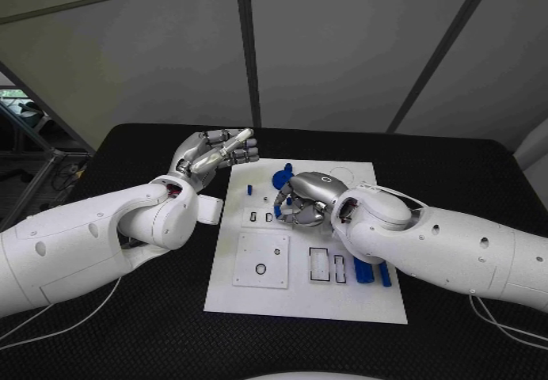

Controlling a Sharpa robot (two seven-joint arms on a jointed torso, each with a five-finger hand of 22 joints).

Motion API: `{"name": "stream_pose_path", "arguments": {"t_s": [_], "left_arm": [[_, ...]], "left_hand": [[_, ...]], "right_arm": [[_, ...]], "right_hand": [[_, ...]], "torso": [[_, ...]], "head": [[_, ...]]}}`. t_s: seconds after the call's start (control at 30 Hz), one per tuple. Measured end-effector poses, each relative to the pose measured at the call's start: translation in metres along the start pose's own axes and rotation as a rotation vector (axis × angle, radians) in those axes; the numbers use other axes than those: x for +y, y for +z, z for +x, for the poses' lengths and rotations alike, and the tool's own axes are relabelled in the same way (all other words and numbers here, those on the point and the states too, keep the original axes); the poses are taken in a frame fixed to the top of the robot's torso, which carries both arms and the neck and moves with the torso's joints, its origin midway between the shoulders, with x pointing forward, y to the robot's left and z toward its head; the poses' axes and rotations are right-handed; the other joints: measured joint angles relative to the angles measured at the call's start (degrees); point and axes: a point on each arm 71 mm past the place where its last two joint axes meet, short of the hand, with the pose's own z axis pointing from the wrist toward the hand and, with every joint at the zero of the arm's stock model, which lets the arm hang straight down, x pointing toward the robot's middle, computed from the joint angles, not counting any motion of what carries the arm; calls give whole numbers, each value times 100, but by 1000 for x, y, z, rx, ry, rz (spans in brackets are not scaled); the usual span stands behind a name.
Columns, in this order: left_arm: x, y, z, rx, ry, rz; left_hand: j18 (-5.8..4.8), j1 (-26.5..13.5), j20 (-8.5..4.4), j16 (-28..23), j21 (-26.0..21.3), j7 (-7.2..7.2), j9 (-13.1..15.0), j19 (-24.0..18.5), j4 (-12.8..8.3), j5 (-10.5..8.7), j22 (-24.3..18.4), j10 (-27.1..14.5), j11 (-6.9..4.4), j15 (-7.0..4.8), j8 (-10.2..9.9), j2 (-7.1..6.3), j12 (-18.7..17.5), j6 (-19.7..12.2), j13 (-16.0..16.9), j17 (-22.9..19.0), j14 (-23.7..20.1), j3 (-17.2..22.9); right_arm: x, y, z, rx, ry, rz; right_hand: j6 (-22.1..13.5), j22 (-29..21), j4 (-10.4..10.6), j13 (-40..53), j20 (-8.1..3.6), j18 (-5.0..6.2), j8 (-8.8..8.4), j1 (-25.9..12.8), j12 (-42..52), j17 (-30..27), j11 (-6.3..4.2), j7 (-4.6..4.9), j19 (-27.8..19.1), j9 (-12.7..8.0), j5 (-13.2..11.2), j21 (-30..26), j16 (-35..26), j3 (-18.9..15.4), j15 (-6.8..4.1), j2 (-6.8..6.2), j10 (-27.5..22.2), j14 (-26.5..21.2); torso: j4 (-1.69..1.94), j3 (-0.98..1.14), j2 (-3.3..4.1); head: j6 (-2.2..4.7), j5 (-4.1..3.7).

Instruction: Assemble the parts on the task board

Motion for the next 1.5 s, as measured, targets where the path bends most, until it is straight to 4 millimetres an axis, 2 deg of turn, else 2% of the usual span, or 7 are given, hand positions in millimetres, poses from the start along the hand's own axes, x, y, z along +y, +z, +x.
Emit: {"name": "stream_pose_path", "arguments": {"t_s": [0.4,1.2,1.27,1.5], "left_arm": [[0,0,0,0,0,0],[0,0,-1,0,0,0],[0,0,-1,0,0,0],[0,0,-1,0,0,-1]], "left_hand": [[0,0,0,0,0,0,0,0,0,0,0,0,0,0,0,0,-21,0,0,0,0,0],[0,0,0,0,0,0,1,0,-17,0,0,0,0,0,1,0,-21,1,0,-5,0,17],[0,0,0,0,0,0,1,0,-17,0,0,0,0,0,1,0,-21,0,0,-4,0,17],[0,0,0,0,0,0,1,0,-17,0,0,0,0,0,1,0,-21,1,0,-4,0,17]], "right_arm": [[2,1,3,17,-10,-1],[0,3,4,34,-23,6],[0,3,4,35,-24,6],[1,3,4,35,-25,5]], "right_hand": [[-18,-17,0,0,0,0,-12,0,0,-1,0,4,0,0,-1,0,0,0,0,0,0,0],[-14,-92,7,0,0,0,-45,-82,-52,-1,0,30,0,-2,-1,-11,0,-6,0,-82,0,0],[-49,-110,7,0,0,0,-68,-82,-52,-1,3,64,0,0,-1,-28,0,-6,0,-82,-44,0],[-67,-129,7,0,20,0,-94,-104,-89,-2,11,82,-21,-1,0,-49,0,-6,0,-103,-53,0]], "torso": [[-3,1,1],[-1,1,0],[-1,1,0],[-1,0,0]], "head": [[-24,-4],[-35,-19],[-35,-19],[-37,-19]]}}
